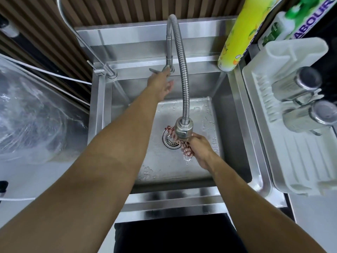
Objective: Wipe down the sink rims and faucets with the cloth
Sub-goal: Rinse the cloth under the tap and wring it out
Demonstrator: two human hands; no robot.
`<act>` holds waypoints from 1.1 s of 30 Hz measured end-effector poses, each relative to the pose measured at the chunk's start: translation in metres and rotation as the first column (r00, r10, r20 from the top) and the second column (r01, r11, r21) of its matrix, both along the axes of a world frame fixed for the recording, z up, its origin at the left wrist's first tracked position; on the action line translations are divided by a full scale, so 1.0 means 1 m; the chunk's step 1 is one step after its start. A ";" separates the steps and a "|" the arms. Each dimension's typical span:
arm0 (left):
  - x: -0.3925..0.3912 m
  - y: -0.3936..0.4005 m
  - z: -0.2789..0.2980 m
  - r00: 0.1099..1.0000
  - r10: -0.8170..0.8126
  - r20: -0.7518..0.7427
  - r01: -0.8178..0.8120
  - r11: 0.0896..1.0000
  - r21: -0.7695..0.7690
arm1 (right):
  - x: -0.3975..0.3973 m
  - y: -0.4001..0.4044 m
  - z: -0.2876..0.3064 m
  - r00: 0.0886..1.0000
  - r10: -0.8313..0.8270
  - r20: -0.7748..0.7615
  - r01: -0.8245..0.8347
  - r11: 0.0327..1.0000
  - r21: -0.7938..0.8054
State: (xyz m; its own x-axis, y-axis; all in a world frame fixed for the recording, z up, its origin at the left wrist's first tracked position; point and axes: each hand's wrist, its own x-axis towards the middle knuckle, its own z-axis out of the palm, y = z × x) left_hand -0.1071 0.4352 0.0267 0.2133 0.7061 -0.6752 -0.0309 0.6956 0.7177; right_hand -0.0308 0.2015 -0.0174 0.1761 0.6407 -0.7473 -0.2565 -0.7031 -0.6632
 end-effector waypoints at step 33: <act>-0.088 -0.166 0.052 0.351 -0.933 0.072 0.925 0.334 -0.183 | 0.018 -0.035 0.064 -0.262 -0.293 0.919 -0.964 0.130 -0.233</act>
State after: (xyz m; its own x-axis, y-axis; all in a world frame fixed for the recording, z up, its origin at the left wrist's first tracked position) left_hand -0.1946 0.2688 0.0783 0.6286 -0.0521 -0.7760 0.7378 0.3553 0.5739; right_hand -0.0124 0.1664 0.0468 -0.6254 0.7395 0.2491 0.7787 0.6120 0.1381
